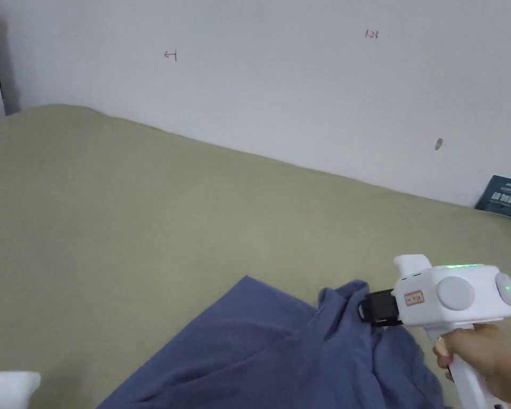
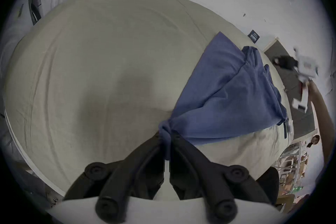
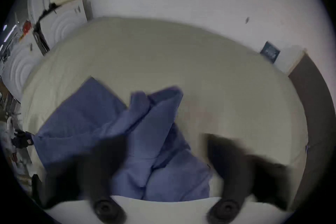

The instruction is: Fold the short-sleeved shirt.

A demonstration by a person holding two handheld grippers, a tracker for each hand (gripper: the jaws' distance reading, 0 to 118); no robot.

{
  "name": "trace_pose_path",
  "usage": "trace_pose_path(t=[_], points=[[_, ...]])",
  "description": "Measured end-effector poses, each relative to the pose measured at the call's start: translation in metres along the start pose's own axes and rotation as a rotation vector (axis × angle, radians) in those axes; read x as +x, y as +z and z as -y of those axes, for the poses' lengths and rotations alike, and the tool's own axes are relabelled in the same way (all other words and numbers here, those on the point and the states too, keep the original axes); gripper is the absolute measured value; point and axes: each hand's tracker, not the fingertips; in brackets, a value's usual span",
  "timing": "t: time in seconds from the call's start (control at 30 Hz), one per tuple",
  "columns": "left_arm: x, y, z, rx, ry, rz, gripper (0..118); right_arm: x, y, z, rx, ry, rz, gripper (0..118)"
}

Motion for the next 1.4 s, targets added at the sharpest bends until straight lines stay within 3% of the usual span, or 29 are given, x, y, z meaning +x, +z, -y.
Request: trace_pose_path(t=[0.03,0.17,0.2,0.27,0.37,0.4,0.63,0.87,1.0,1.4], points=[[0.0,0.0,-0.001,-0.003,0.002,0.001,4,0.0,-0.013,-0.004,-0.096,-0.003,-0.018,116],[0.0,0.0,-0.002,-0.005,-0.01,0.001,4,0.0,-0.04,-0.01,-0.03,-0.002,-0.005,83],[0.002,0.002,-0.001,-0.003,-0.012,0.001,4,0.0,-0.043,-0.01,-0.017,-0.01,-0.026,69],[0.003,0.002,-0.001,0.0,-0.006,0.004,4,-0.006,-0.031,-0.004,-0.028,-0.039,-0.073,2],[0.004,0.003,0.0,0.005,-0.003,0.007,4,-0.021,-0.008,0.003,0.053,0.022,-0.021,1],[0.004,0.003,0.0,0.007,-0.007,0.006,4,-0.023,0.0,0.006,0.082,0.026,-0.062,1],[0.012,0.016,0.003,0.049,-0.016,-0.009,4,-0.021,0.043,-0.001,0.203,0.004,-0.091,0],[0.026,0.066,-0.028,0.236,-0.036,0.063,4,-0.001,0.122,-0.014,0.395,-0.128,-0.146,0],[0.042,0.096,-0.069,0.333,-0.087,0.08,4,0.003,0.174,-0.019,0.485,-0.109,-0.077,0],[0.097,0.137,-0.257,0.536,-0.207,0.02,4,0.075,0.283,-0.085,0.715,-0.2,0.106,0]])
